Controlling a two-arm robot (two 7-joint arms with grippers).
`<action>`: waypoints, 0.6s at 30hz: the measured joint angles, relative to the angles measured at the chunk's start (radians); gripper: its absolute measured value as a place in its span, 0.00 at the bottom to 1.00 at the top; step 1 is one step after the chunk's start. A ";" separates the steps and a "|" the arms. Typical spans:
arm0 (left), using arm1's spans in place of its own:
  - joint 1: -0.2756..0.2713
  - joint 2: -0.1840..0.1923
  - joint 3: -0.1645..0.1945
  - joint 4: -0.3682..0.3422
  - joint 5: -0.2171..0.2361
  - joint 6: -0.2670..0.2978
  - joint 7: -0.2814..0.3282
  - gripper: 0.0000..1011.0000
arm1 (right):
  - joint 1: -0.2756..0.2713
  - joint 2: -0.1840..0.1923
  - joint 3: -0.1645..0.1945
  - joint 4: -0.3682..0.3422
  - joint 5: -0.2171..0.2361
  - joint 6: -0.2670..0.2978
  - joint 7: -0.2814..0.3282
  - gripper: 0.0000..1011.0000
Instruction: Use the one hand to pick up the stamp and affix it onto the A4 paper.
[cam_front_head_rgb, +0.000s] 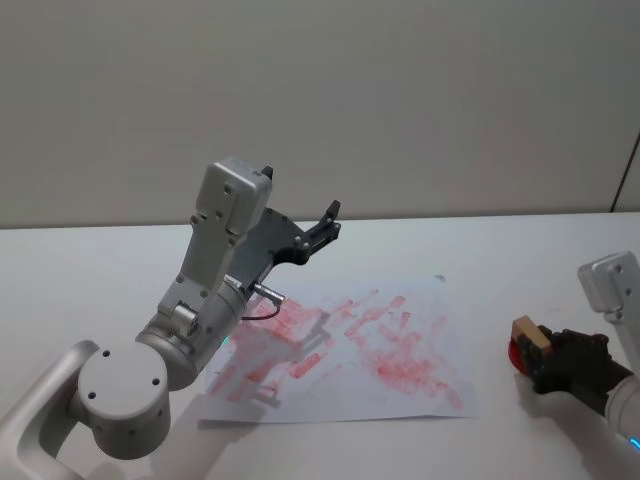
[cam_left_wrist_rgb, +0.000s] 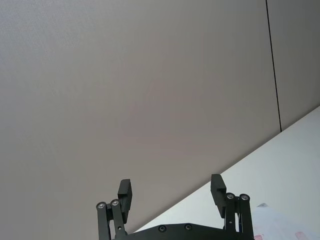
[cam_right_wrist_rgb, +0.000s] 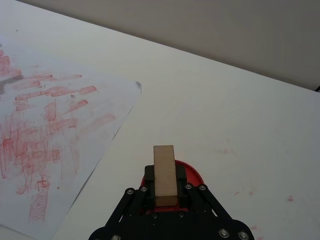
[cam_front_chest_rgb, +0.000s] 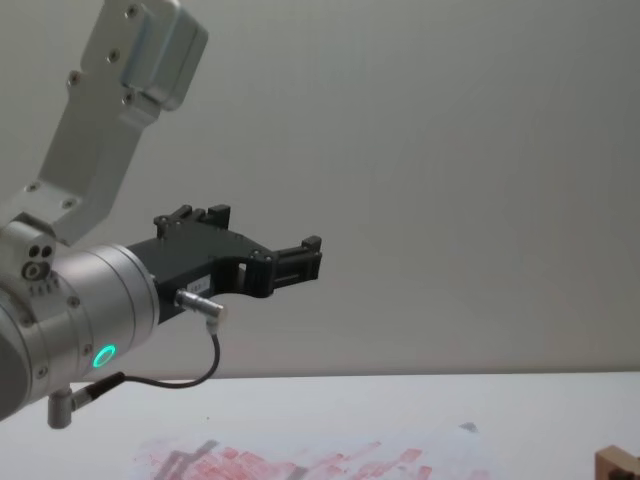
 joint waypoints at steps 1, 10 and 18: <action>0.000 0.000 0.000 0.000 0.000 0.000 0.000 0.99 | 0.000 0.000 0.000 -0.001 -0.002 -0.003 0.000 0.21; 0.000 0.000 0.000 0.000 0.000 0.000 0.000 0.99 | 0.017 -0.003 0.001 -0.022 -0.027 -0.049 0.008 0.21; 0.000 0.000 0.000 0.000 0.000 0.000 0.000 0.99 | 0.055 -0.020 -0.005 -0.041 -0.050 -0.106 0.049 0.21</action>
